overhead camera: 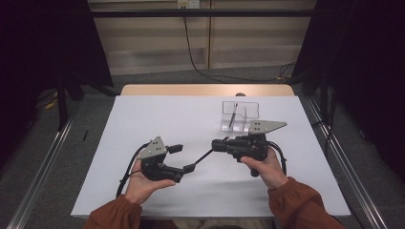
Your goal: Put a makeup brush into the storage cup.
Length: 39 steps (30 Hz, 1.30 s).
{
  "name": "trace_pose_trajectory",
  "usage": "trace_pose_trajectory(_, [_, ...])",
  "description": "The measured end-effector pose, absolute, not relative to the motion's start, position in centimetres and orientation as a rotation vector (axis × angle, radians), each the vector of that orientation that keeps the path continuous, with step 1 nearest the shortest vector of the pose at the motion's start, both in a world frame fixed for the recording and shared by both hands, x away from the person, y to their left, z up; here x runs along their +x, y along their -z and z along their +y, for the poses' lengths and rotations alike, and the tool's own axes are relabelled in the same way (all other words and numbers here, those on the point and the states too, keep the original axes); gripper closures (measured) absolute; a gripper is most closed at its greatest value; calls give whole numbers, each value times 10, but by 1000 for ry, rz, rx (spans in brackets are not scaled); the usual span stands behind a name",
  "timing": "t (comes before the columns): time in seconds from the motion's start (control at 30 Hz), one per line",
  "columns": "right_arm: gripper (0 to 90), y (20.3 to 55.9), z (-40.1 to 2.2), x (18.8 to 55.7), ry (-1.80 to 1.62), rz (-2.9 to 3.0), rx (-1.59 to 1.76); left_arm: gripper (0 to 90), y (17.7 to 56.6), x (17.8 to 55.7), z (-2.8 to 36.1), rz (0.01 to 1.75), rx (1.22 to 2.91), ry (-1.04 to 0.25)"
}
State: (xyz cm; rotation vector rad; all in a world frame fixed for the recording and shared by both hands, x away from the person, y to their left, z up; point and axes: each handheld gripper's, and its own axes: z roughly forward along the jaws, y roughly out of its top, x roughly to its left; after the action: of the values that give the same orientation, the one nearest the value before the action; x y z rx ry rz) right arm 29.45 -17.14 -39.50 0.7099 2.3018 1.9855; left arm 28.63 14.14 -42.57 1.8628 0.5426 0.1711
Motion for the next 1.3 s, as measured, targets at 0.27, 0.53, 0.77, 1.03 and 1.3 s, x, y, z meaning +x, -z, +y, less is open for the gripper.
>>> trace_pose_trajectory(0.27, [832,394,-178,296,-1947,2307,735,77,420,284,158,597,1841,-211])
trace_pose_trajectory(0.53, [832,394,-183,297,-1904,2298,762,36,423,281,175,657,1805,-255])
trace_pose_trajectory(0.77, [832,394,-188,297,-1858,2296,780,28,423,278,183,701,1762,-324])
trace_pose_trajectory(1.03, [832,392,-197,295,-1834,2273,802,28,426,272,200,737,1721,-377])
trace_pose_trajectory(1.3, [832,391,-201,296,-1807,2262,816,26,425,264,225,788,1682,-437])
